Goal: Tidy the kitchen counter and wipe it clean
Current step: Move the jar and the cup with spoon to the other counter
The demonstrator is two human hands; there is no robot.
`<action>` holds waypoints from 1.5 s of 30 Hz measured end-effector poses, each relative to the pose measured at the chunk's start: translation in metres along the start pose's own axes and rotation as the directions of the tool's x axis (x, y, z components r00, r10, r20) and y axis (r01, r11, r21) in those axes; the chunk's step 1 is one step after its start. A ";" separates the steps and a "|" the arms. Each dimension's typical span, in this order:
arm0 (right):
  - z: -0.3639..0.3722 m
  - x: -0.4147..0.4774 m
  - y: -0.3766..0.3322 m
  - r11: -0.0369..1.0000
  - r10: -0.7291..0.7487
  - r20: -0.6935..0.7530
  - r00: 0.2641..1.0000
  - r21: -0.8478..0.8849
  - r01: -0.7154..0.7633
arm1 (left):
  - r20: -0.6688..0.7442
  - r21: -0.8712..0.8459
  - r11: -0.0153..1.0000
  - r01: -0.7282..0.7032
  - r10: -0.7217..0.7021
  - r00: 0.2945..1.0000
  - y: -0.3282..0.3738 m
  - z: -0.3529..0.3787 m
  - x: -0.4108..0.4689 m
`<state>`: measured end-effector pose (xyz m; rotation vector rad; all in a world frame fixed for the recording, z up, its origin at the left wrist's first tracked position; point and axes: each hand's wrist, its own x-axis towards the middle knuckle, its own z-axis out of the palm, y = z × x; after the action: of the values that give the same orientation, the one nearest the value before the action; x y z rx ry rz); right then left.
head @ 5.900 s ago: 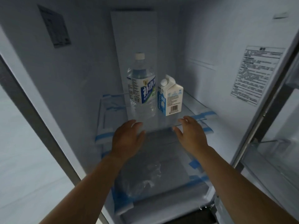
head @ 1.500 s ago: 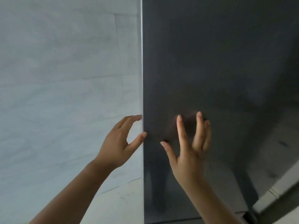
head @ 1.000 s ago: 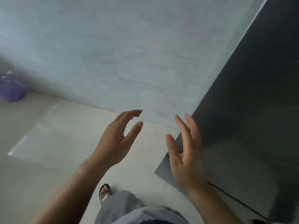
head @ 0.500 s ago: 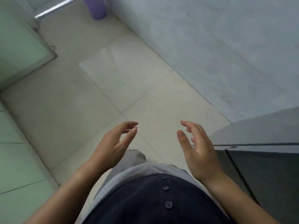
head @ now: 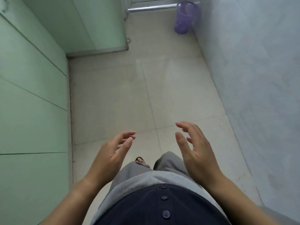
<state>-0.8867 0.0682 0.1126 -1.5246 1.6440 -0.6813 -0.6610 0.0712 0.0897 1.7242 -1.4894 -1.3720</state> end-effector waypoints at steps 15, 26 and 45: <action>0.035 0.304 -0.085 0.954 -0.245 0.369 0.896 -0.072 0.290 | -0.312 -0.116 0.981 0.158 -0.187 0.932 0.045 -0.105 0.193; 0.091 0.423 -0.150 0.904 -0.297 0.599 0.744 -0.073 0.420 | -0.506 -0.303 0.928 0.216 -0.349 0.789 0.037 -0.174 0.245; 0.391 0.568 -0.416 0.748 -0.514 0.711 0.480 0.099 0.656 | -0.726 -0.413 0.892 0.183 -0.444 0.526 -0.074 -0.517 0.298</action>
<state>-0.3170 -0.5010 0.1300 -2.1752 0.5631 -0.1866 -0.1956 -0.3083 0.1147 2.0583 -0.4298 -0.6654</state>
